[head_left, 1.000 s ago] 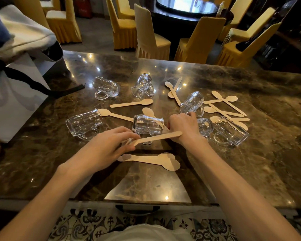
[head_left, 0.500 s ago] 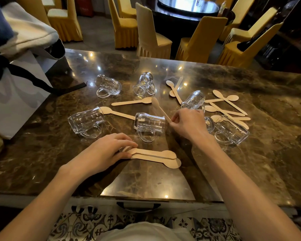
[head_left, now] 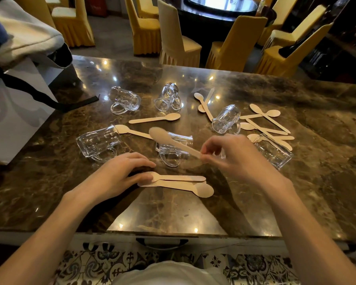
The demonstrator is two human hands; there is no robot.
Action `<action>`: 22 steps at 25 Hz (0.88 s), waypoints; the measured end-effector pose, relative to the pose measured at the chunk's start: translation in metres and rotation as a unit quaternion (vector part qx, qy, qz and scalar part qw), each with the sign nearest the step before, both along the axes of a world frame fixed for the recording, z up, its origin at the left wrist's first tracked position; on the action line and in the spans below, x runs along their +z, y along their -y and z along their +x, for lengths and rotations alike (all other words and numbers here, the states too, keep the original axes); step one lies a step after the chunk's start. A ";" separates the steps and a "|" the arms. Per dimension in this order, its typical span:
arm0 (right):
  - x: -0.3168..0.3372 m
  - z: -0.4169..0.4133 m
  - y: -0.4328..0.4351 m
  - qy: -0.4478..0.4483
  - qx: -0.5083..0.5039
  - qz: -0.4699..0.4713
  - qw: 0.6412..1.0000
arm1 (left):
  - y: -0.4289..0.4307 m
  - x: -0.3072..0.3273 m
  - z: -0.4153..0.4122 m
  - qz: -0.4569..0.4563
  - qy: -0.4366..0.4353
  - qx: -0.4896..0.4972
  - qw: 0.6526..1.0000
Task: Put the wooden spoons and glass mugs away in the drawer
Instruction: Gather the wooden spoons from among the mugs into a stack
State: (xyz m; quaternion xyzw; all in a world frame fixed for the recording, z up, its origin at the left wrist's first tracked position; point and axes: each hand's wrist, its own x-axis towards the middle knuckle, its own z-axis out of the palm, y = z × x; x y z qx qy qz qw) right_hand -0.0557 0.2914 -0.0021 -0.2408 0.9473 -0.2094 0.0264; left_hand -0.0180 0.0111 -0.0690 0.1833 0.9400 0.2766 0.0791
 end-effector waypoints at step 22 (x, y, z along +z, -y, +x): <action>-0.021 0.003 -0.011 0.005 0.022 0.038 0.999 | -0.004 0.031 -0.055 -0.147 -0.160 0.120 0.969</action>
